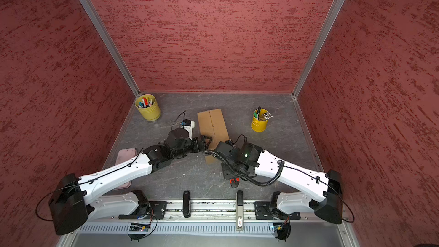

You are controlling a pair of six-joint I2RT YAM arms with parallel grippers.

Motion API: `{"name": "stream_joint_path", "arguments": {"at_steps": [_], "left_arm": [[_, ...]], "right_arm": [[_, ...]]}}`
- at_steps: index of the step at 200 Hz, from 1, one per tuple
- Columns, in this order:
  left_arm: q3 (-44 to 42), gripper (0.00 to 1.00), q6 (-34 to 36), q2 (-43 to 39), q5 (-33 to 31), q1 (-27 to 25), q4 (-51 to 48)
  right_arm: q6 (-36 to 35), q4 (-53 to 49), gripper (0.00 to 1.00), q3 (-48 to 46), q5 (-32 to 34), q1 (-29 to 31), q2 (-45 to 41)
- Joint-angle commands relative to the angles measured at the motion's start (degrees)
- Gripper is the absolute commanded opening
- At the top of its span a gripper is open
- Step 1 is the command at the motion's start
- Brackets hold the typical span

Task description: Unpack the express box

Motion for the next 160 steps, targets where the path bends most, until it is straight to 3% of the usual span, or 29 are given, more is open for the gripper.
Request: {"name": "stream_joint_path", "arguments": {"at_steps": [1, 160], "left_arm": [[-0.8, 1.00, -0.4, -1.2, 0.1, -0.2, 1.3], [-0.8, 1.00, -0.7, -1.0, 0.2, -0.4, 1.8]], "right_arm": [[-0.1, -1.3, 0.03, 2.0, 2.0, 0.3, 0.3], [0.8, -1.2, 0.03, 0.0, 1.3, 0.3, -1.2]]}}
